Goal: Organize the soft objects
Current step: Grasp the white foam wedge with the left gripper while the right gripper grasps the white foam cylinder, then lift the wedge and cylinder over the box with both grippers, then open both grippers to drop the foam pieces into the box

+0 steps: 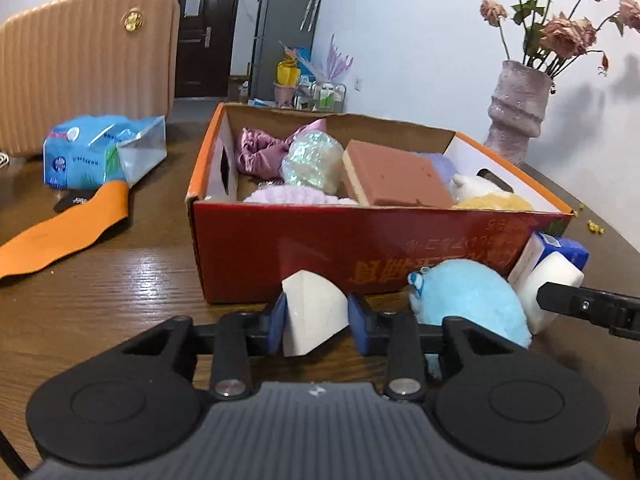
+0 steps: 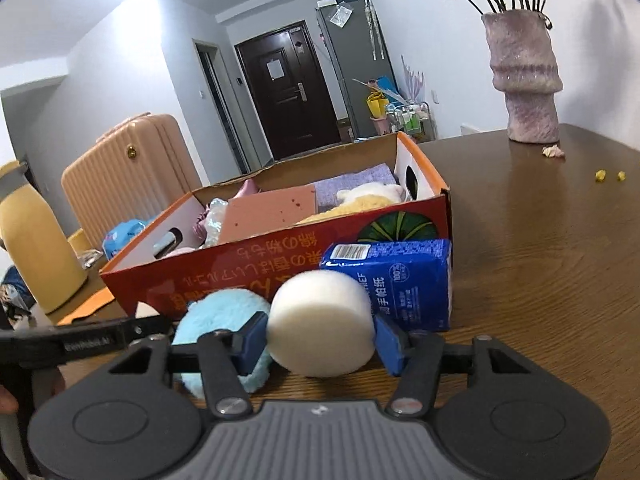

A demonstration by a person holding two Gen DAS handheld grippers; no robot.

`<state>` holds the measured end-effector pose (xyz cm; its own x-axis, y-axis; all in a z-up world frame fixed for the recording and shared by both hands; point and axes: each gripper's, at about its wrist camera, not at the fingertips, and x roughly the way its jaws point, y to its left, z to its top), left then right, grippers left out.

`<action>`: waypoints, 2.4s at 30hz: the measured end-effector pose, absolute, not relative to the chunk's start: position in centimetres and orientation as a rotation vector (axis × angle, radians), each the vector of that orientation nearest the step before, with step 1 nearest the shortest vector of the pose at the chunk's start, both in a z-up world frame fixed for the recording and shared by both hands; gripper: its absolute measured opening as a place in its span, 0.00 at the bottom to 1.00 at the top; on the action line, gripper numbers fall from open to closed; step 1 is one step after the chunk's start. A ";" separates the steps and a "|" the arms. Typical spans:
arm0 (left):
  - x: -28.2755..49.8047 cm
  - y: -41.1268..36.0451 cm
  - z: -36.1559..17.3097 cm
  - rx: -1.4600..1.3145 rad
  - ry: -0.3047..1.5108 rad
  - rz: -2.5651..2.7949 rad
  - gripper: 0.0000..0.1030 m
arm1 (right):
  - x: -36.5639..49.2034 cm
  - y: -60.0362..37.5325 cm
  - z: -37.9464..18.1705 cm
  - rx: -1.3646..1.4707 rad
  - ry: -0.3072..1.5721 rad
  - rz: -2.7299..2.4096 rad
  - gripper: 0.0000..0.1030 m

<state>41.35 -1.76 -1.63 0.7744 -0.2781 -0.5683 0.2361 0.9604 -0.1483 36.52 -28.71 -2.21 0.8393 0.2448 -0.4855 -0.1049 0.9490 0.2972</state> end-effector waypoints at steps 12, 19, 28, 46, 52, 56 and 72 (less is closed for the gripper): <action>41.5 -1.6 -1.7 -0.085 0.633 -0.283 0.29 | 36.7 -29.2 -2.6 0.310 0.548 0.224 0.52; 41.4 -1.6 -1.7 -0.084 0.633 -0.288 0.29 | 36.7 -29.7 -2.8 0.340 0.544 0.229 0.52; 32.3 -1.2 1.7 -0.222 0.585 -0.291 0.28 | 28.8 -28.9 -2.0 0.331 0.481 0.203 0.51; 36.0 -4.9 7.8 -0.288 0.578 -0.500 0.29 | 27.8 -29.4 6.9 0.260 0.368 0.296 0.52; 45.8 -7.0 6.5 -0.259 0.668 -0.500 0.30 | 40.3 -29.1 11.3 0.183 0.381 0.334 0.53; 49.6 -7.4 4.0 -0.266 0.773 -0.505 0.42 | 49.4 -28.0 11.1 0.175 0.459 0.364 0.53; 54.7 0.7 5.7 -0.366 0.676 -0.347 0.80 | 60.8 -22.9 5.0 0.133 0.616 0.413 0.71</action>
<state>54.68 0.68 5.68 0.7283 -0.4234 -0.5389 0.1905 0.8804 -0.4343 60.79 -22.93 4.95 0.7377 0.4138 -0.5335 -0.3354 0.9104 0.2423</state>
